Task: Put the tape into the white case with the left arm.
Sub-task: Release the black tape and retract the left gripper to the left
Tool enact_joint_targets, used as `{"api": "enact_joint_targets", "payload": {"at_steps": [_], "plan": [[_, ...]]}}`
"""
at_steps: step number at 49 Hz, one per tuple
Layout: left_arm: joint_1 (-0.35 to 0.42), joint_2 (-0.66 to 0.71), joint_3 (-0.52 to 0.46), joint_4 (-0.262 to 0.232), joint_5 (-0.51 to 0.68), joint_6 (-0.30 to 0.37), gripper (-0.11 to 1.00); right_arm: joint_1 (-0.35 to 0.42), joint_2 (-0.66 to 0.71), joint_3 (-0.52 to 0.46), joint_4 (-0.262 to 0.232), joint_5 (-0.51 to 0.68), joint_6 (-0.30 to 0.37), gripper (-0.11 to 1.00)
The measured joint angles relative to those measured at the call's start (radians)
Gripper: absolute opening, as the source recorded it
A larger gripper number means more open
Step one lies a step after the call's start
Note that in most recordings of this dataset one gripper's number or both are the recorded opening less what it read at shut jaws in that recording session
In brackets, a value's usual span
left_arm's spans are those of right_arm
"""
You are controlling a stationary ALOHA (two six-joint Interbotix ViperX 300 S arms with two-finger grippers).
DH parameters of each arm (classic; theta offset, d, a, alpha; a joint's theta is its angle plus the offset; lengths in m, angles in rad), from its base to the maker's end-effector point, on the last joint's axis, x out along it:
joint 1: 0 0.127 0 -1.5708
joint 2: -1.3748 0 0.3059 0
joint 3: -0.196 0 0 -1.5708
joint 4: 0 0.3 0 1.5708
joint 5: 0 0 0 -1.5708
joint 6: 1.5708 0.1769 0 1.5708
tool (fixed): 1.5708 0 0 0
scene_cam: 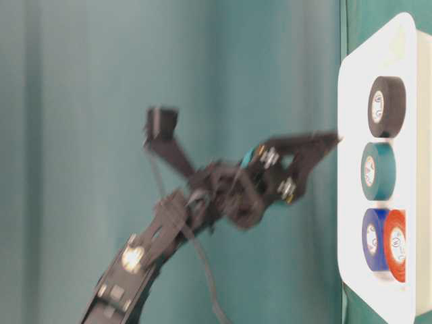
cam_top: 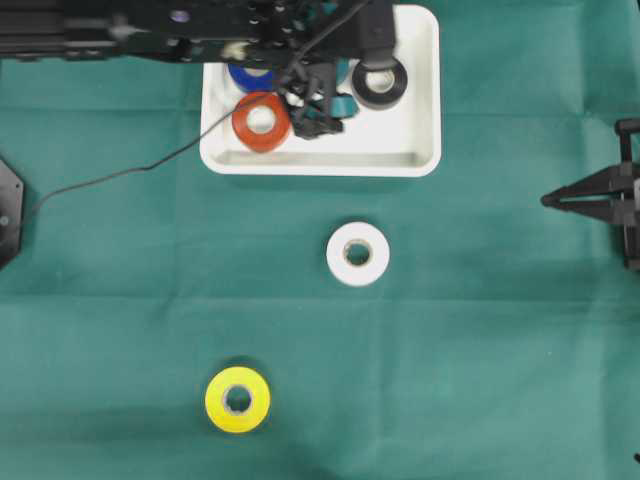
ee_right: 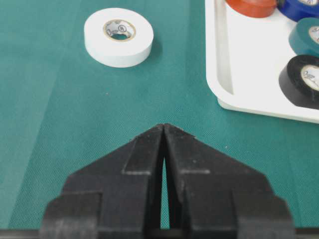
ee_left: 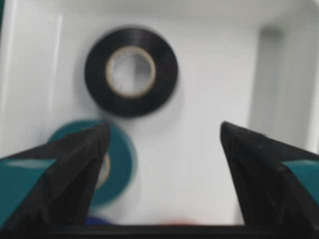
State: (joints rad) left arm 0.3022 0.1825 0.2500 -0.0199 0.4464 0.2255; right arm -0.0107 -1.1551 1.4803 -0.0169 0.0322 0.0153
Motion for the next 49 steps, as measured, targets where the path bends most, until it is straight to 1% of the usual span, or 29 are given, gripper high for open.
{"api": "enact_joint_targets", "payload": {"at_steps": [7, 18, 32, 43, 49], "plan": [[-0.015, -0.126, 0.135, -0.002, -0.04, -0.012, 0.87, 0.0, -0.002, 0.002, 0.0, 0.0, 0.0, -0.1], [-0.015, -0.319, 0.371, -0.002, -0.156, -0.014, 0.87, 0.0, -0.006, 0.003, 0.0, 0.0, 0.0, -0.1], [-0.031, -0.58, 0.634, -0.005, -0.293, -0.014, 0.87, 0.0, -0.008, 0.003, 0.0, 0.0, 0.0, -0.1], [-0.051, -0.788, 0.792, -0.006, -0.316, -0.017, 0.87, 0.0, -0.008, 0.003, 0.0, 0.0, 0.0, -0.1], [-0.052, -0.907, 0.879, -0.006, -0.316, -0.037, 0.87, 0.0, -0.008, 0.003, 0.0, 0.0, 0.0, -0.1]]}}
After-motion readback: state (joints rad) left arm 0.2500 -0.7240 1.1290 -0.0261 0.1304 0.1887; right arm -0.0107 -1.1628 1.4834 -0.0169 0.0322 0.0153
